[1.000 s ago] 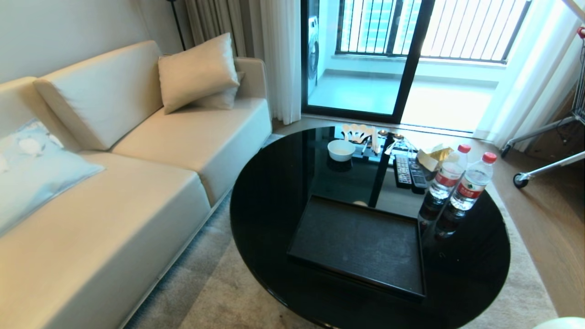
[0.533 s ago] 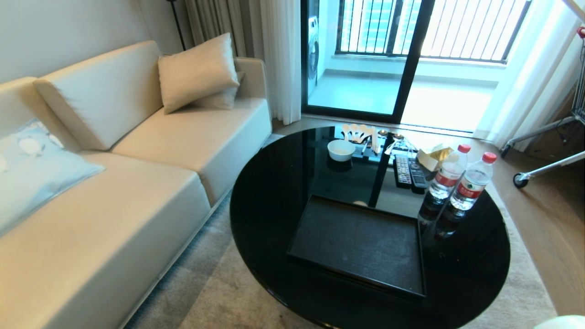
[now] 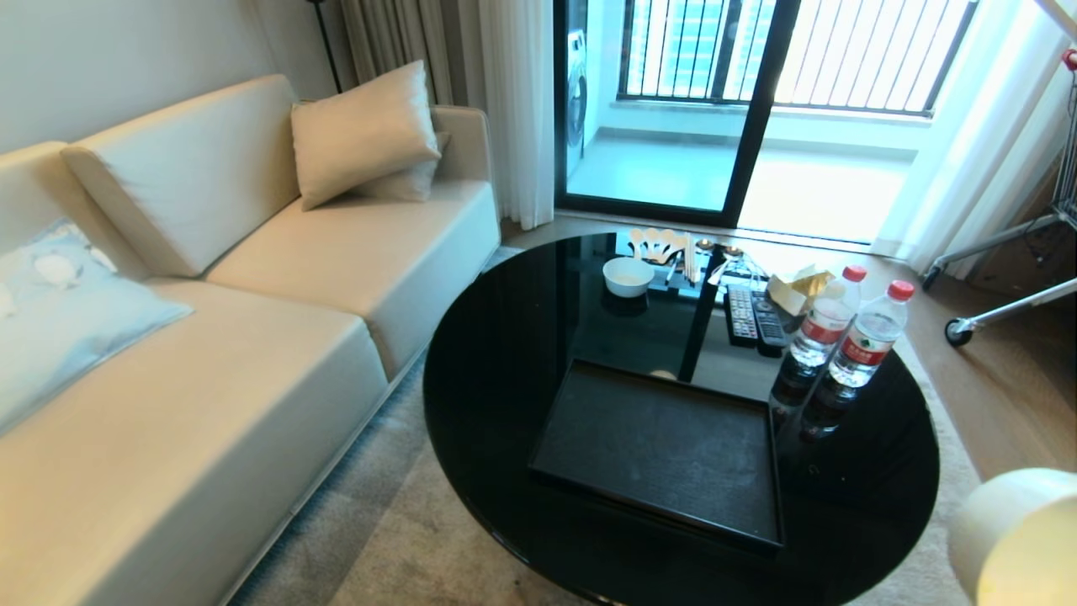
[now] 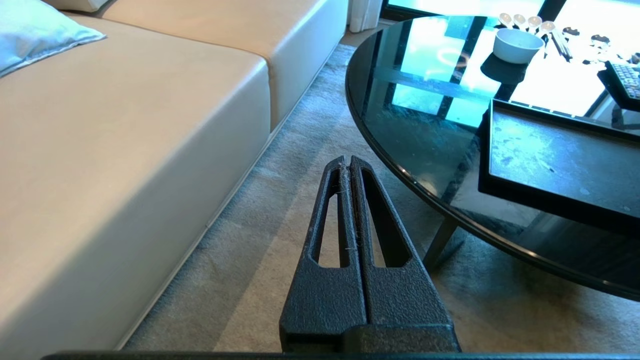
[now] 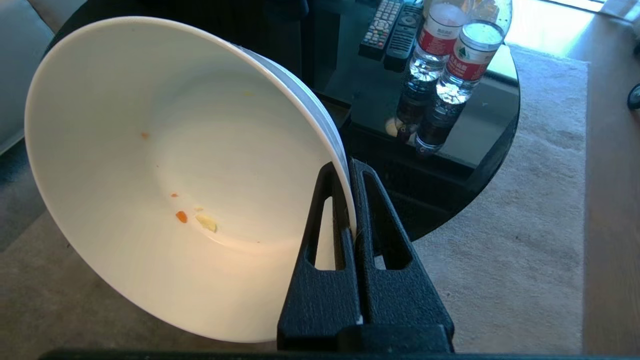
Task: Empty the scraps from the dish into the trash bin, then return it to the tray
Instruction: Put the bowl back to the table
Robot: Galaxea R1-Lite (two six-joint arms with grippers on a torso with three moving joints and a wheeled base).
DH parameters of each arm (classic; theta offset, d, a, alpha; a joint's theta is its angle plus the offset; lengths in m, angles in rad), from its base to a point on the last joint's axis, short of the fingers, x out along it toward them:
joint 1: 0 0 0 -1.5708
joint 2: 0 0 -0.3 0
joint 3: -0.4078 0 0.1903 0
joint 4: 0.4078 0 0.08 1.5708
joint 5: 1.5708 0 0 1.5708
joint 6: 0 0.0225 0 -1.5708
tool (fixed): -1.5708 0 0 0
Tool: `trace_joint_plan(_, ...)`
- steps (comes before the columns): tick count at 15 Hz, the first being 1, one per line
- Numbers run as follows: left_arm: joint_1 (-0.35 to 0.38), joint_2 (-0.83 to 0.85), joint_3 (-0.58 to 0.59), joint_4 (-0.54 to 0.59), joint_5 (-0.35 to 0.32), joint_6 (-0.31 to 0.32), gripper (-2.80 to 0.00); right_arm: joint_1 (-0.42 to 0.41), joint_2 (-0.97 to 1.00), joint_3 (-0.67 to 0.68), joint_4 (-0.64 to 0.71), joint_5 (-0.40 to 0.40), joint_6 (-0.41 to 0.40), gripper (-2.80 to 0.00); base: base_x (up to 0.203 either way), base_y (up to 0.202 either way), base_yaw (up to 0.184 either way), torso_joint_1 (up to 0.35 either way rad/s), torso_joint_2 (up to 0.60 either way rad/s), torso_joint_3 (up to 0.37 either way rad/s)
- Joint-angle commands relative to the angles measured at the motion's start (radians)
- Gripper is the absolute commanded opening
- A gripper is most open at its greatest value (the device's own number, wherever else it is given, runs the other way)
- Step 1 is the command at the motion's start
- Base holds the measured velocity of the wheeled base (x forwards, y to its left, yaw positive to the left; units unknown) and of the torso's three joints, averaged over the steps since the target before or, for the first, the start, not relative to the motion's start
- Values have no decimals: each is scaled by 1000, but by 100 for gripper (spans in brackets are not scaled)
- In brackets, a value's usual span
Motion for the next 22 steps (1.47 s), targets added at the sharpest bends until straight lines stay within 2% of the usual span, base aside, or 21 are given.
trace_joint_plan(1,0,0,0,0,0,-1,-280,11,331,-73,-74,3,-1,-280,0,0,0,0,0,0)
trace_joint_plan(4,0,0,0,0,0,0,-280,61,633,-204,-167,4,19,-280,0,0,0,0,0,0)
trace_joint_plan(6,0,0,0,0,0,-1,-280,113,821,-324,-195,-2,67,-280,0,0,0,0,0,0)
trace_joint_plan(8,0,0,0,0,0,-1,-280,171,984,-447,-201,-39,149,-280,0,0,0,0,0,0)
trace_joint_plan(10,0,0,0,0,0,-1,-280,244,1112,-587,-141,-113,311,-280,0,0,0,0,0,0)
trace_joint_plan(13,0,0,0,0,0,0,-280,315,1253,-762,73,-173,636,-280,0,0,0,0,0,0)
trace_joint_plan(15,0,0,0,0,0,-1,-280,327,1358,-835,146,-226,732,-280,0,0,0,0,0,0)
trace_joint_plan(18,0,0,0,0,0,-1,-280,327,1491,-923,171,-268,807,-280,0,0,0,0,0,0)
trace_joint_plan(22,0,0,0,0,0,-1,-280,288,1665,-1013,147,-303,854,-280,0,0,0,0,0,0)
